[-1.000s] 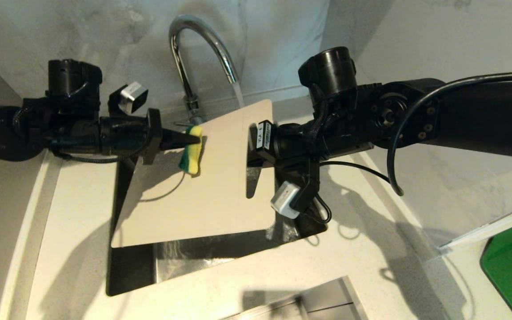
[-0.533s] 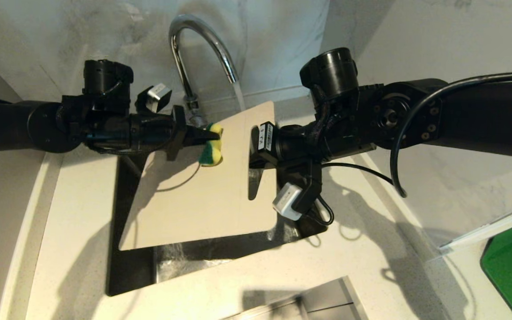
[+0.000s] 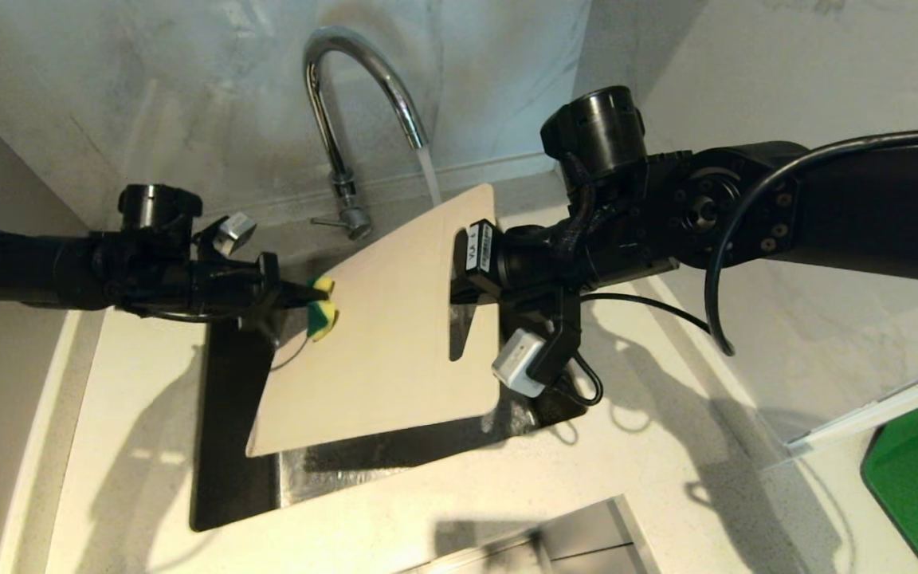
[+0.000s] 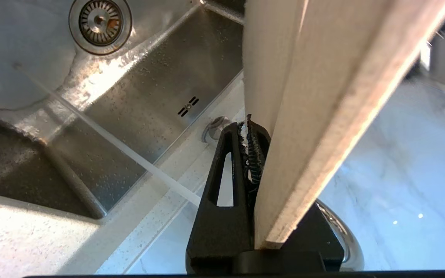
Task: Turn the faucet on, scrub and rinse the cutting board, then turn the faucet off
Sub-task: Scrub the cutting board underwater
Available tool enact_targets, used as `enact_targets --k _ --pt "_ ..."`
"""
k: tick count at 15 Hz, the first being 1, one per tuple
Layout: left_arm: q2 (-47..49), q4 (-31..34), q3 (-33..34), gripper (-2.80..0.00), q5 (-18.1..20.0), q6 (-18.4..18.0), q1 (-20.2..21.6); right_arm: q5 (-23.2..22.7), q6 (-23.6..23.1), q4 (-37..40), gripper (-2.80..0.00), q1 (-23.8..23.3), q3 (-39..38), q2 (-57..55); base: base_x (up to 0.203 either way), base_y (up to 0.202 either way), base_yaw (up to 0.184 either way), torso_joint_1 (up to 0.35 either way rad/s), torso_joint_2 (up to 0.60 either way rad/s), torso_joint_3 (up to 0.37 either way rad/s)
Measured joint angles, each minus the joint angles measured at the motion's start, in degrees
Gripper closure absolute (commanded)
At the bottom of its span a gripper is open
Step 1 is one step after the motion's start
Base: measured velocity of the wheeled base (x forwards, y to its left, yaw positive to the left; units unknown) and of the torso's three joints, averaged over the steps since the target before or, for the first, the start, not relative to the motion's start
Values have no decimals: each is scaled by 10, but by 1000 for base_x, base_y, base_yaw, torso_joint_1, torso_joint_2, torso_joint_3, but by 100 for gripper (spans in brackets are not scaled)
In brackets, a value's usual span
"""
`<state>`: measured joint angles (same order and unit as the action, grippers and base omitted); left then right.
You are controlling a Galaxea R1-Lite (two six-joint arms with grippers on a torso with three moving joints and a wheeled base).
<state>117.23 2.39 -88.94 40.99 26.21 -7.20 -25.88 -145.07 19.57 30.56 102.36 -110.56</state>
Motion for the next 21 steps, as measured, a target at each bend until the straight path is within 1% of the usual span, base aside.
enact_targets --k 2,4,7,10,12,14,15,17,18,21 --pt "7 0 28 0 31 -27 35 0 0 -1 0 0 0 1 0 0 0 0 0 0" --pt "17 0 45 0 42 -45 73 -1 0 -1 0 -1 -1 2 0 0 0 0 0 0" --pt "30 0 50 0 64 -60 124 -1 0 -2 0 -1 -3 4 0 0 0 0 0 0" --pt "27 3 54 0 67 -62 140 -2 0 -2 0 -1 -7 6 0 0 0 0 0 0" --pt "12 5 60 0 67 -58 131 -1 0 -1 0 -1 -10 9 0 0 0 0 0 0" --pt "-17 7 70 0 67 -50 104 -1 0 -2 0 0 -12 11 0 0 0 0 0 0" --pt "-34 7 73 0 67 -38 87 -1 0 -1 0 0 -12 12 0 0 0 0 0 0" --pt "-77 5 75 0 64 2 43 -1 0 -2 0 0 -17 15 0 0 0 0 0 0" --pt "-97 6 75 0 63 16 25 -1 0 -2 0 0 -22 17 0 0 0 0 0 0" --pt "-166 14 73 0 48 38 -21 1 6 -34 0 -1 -61 29 0 0 0 0 0 0"
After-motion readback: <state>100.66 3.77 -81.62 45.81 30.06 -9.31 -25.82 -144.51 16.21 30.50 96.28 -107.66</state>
